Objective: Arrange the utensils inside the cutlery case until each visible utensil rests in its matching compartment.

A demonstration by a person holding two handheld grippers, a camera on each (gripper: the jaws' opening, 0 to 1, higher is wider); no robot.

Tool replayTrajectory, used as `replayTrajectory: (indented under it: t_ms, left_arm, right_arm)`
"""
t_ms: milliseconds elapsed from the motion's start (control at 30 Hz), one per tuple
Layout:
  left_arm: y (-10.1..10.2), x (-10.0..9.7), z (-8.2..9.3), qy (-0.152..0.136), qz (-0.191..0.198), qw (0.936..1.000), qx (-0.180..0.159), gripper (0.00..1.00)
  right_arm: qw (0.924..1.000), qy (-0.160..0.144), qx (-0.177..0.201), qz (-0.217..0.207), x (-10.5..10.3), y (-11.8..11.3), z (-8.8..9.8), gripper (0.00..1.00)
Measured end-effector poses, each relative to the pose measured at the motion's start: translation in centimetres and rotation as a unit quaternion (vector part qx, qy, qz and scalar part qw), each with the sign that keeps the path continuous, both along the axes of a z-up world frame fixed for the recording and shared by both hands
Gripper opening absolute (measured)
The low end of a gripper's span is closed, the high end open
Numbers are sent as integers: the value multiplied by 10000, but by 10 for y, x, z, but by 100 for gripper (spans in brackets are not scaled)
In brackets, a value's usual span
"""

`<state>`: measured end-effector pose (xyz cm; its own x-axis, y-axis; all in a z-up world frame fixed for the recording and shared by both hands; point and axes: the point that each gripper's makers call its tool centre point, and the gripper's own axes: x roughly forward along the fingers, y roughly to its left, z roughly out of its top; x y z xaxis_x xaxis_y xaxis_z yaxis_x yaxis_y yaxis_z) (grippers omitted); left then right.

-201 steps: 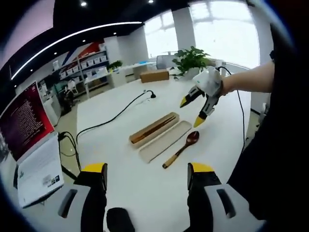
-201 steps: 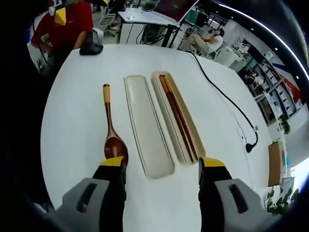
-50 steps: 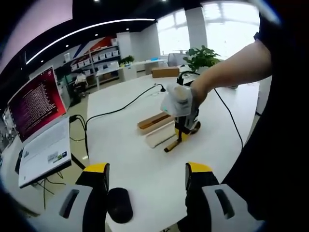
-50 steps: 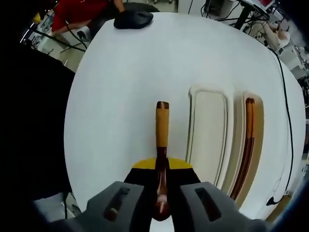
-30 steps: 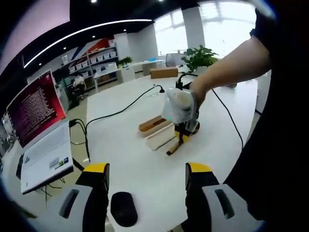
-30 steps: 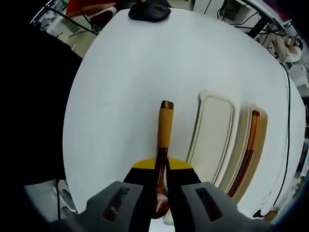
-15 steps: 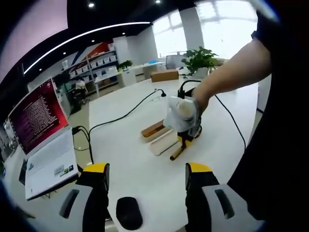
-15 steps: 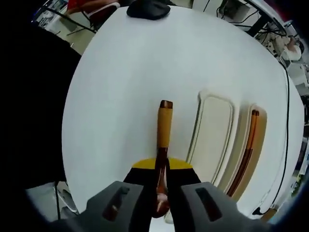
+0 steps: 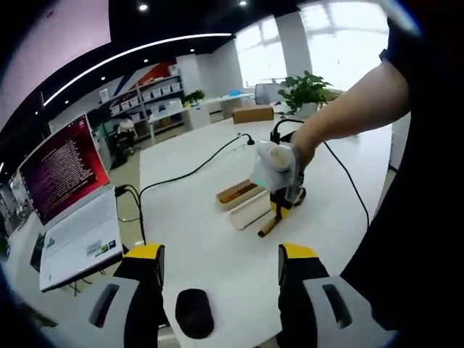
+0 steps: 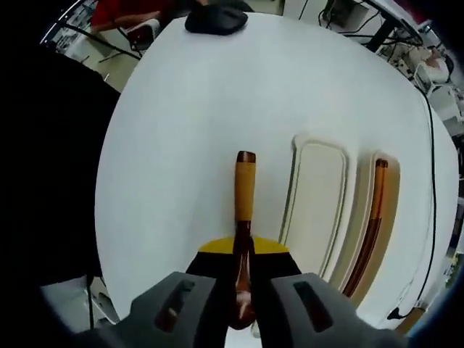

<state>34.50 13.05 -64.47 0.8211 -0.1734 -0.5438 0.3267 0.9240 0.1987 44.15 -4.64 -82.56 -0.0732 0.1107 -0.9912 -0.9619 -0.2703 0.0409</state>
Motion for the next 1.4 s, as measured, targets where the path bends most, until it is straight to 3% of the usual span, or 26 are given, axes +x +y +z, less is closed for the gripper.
replayTrajectory:
  t_ms: [267, 333, 400, 600, 1033, 1400]
  left_arm:
    - [-6, -4, -5, 47, -57, 9999, -70, 65]
    - [-6, -3, -5, 70, -77, 9999, -47, 65]
    - [-3, -2, -2, 38, -66, 10000, -17, 65]
    - [-1, -2, 1, 2, -16, 10000, -15, 65]
    - [3, -4, 0, 19, 18, 10000, -20, 65]
    - [-8, 3, -2, 43, -149, 9999, -30, 65]
  right_arm:
    - [9999, -149, 73, -47, -3, 1, 1, 1]
    - [9991, -259, 104, 316, -2, 2, 1, 1]
    - [9996, -226, 118, 72, -2, 1, 1, 1]
    - [9991, -349, 105, 206, -3, 1, 1, 0]
    - [9991, -367, 183, -47, 8, -13, 8, 0]
    - [9985, -379, 237, -309, 11, -21, 15, 0]
